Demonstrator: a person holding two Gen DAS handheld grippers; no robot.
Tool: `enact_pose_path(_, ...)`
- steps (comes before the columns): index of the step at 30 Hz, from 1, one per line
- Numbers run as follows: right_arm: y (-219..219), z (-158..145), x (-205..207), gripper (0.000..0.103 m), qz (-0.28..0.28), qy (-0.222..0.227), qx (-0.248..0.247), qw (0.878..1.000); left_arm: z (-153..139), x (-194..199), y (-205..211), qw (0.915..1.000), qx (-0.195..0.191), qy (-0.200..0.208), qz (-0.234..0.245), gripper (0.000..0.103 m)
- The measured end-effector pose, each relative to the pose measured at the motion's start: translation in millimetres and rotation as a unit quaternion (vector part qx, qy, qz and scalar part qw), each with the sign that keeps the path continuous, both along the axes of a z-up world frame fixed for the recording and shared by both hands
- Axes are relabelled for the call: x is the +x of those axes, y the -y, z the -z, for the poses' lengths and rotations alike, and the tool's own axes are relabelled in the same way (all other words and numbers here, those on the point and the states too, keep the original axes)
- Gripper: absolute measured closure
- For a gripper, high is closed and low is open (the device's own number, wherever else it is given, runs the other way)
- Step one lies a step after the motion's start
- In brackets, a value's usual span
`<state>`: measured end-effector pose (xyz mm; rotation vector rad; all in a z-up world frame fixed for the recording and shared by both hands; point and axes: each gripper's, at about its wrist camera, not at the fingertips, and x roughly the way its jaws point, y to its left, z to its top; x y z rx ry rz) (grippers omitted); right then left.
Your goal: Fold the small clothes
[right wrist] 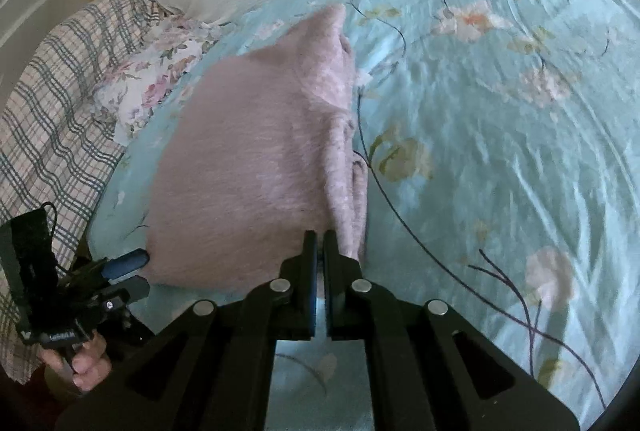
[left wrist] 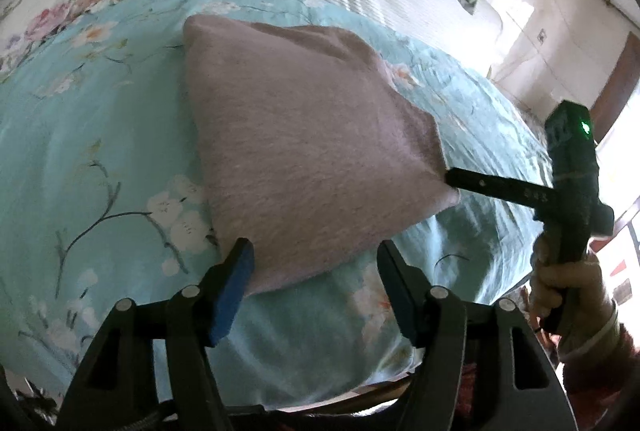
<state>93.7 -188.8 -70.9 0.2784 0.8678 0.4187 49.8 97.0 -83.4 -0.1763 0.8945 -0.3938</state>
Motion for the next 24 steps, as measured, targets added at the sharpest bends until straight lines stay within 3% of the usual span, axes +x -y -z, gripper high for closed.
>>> enact_pose_path(6,-2,-15,-12,0.099,-0.009,0.014,-0.007,1.000,-13,-11,-16,0.9988,0.004,0.001,-0.048,0.027)
enact_pose_path(9,-5,-17,-17,0.099,-0.014,0.014,-0.001,1.000,-16,-13,-22,0.9963,0.032,-0.004,-0.079,0.023)
enact_pose_path(13,-9,-20,-26,0.096,-0.025,0.015,-0.001,1.000,-17,-16,-22,0.9880,0.099,-0.014,-0.118,0.022)
enact_pose_path(14,-10,-22,-31,0.082,-0.027,0.018,-0.004,0.999,-16,-17,-21,0.9850,0.118,-0.016,-0.125,0.022)
enact_pose_path(15,-10,-23,-33,0.055,-0.027,0.019,-0.008,0.999,-15,-19,-20,0.9837,0.126,-0.017,-0.127,0.022)
enact_pose_path(17,-10,-25,-40,0.033,-0.026,0.027,-0.013,0.999,-14,-26,-20,0.9815,0.138,-0.015,-0.132,0.022)
enact_pose_path(21,-8,-28,-53,0.033,-0.023,0.035,-0.032,0.999,-19,-42,-18,0.9779,0.136,0.003,-0.158,0.021)
enact_pose_path(24,-6,-28,-59,0.032,-0.026,0.032,-0.039,0.998,-17,-52,5,0.9733,0.203,0.011,-0.107,0.021)
